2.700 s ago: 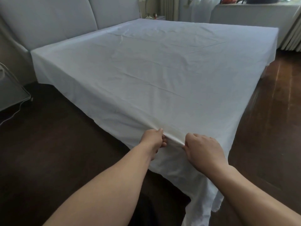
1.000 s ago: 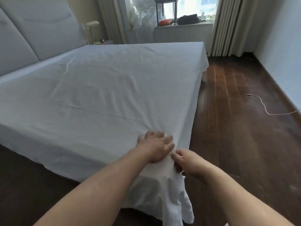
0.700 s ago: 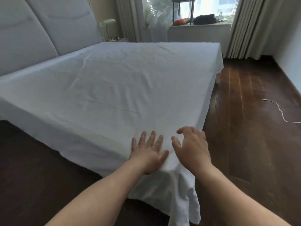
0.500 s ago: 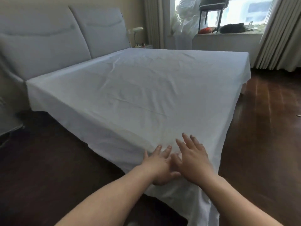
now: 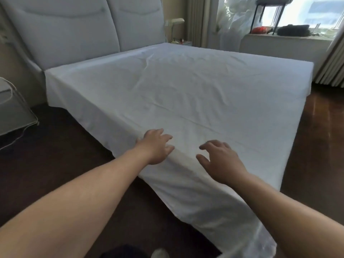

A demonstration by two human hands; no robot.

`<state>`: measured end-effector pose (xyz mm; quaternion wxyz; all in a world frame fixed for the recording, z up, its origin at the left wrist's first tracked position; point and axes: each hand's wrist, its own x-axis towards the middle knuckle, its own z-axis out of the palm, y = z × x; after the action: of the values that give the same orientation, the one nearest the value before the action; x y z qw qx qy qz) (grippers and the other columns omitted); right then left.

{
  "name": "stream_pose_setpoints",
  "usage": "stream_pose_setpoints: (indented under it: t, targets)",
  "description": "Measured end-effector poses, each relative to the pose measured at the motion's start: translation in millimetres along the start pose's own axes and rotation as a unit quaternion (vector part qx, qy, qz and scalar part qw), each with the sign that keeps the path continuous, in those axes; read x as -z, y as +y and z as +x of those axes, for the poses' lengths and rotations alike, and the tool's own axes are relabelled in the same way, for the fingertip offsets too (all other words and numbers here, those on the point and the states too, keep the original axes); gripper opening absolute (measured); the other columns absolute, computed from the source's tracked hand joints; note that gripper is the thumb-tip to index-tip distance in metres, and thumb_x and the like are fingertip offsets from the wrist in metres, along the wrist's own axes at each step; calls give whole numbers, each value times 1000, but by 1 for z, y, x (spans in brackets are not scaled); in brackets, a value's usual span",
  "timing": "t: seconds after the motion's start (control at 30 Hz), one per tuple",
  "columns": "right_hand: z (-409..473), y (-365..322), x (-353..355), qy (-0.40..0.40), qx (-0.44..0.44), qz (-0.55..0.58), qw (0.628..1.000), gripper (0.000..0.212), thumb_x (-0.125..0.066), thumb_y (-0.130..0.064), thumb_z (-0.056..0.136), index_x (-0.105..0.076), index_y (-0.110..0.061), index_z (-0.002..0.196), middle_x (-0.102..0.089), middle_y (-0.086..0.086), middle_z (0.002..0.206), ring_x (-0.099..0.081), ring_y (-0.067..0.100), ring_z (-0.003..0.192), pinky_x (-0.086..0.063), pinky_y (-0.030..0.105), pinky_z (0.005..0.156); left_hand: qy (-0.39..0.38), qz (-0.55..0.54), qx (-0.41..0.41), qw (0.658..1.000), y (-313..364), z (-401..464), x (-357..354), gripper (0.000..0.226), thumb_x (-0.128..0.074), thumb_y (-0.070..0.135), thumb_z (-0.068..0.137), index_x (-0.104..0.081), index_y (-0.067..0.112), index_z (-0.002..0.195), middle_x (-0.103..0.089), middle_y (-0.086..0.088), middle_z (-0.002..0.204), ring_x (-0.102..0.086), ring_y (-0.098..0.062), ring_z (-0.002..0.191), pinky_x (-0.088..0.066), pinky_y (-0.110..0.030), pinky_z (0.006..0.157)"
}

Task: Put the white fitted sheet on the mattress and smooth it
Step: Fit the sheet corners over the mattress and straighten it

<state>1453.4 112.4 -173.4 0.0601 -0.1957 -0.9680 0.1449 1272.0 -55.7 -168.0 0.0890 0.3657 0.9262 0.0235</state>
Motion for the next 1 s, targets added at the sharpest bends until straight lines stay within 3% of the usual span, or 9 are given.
stream_pose_setpoints:
  t: [0.13, 0.23, 0.33, 0.43, 0.5, 0.57, 0.73, 0.87, 1.0]
  targets:
    - [85, 8, 3, -17, -12, -19, 1000, 61, -44, -63, 98, -37, -37, 152, -20, -4, 168, -12, 25, 155, -20, 55, 123, -31, -12, 31, 999, -6, 63, -1, 65, -26, 70, 98, -20, 47, 158, 4, 5, 172, 5, -28, 157, -12, -64, 121]
    - [148, 20, -9, -75, -36, -21, 996, 66, -44, -63, 98, -23, -42, 157, -4, -4, 171, -1, 26, 157, -15, 63, 122, -76, 16, 16, 997, -6, 113, -5, 64, -28, 64, 102, -6, 48, 160, 17, 7, 170, 17, -25, 156, -3, -63, 122]
    - [164, 17, -30, -168, -29, -73, 983, 62, -45, -64, 93, -28, -46, 150, -24, 0, 161, -20, 31, 148, -27, 64, 113, -165, 39, 6, 985, -20, 135, -14, 72, -26, 72, 98, 9, 51, 157, 24, 12, 168, 19, -26, 156, -1, -67, 120]
    - [160, -2, -27, -244, 2, -112, 963, 57, -46, -61, 92, -36, -43, 145, -39, 1, 143, -39, 30, 131, -41, 52, 99, -247, 48, 34, 967, -32, 131, 2, 82, -33, 76, 94, 17, 53, 154, 28, 16, 165, 16, -33, 155, -9, -74, 115]
    - [166, -18, -2, -329, 3, -57, 943, 58, -52, -58, 94, -38, -43, 148, -40, 0, 145, -47, 28, 129, -46, 47, 99, -320, 73, 68, 942, -39, 125, 35, 87, -40, 73, 92, 13, 49, 157, 20, 12, 168, -1, -39, 156, -13, -78, 112]
    - [175, -31, 35, -354, -14, 0, 935, 58, -55, -55, 95, -39, -41, 149, -38, -2, 149, -50, 27, 130, -47, 46, 103, -360, 68, 95, 926, -44, 118, 77, 85, -38, 75, 92, 6, 46, 159, 8, 9, 171, -14, -36, 155, -8, -82, 110]
    - [209, -84, 177, -293, -35, 27, 955, 56, -55, -52, 95, -41, -41, 148, -41, -6, 150, -45, 23, 135, -47, 44, 104, -301, 32, 59, 951, -58, 86, 244, 74, -36, 65, 101, -3, 40, 162, 1, 8, 172, -11, -26, 157, -11, -69, 117]
    - [249, -151, 291, -245, -10, 28, 969, 54, -53, -51, 95, -44, -40, 147, -46, -7, 147, -41, 22, 136, -45, 42, 105, -252, 2, 61, 966, -93, 63, 370, 72, -37, 64, 100, -7, 41, 161, 0, 9, 171, -4, -23, 157, -3, -76, 116]
    - [302, -223, 351, -190, 12, 58, 980, 51, -54, -48, 97, -47, -38, 146, -46, -7, 148, -42, 20, 137, -44, 40, 107, -194, -43, 91, 976, -154, 58, 455, 71, -37, 65, 100, -12, 40, 161, -4, 11, 171, -5, -21, 157, -2, -73, 118]
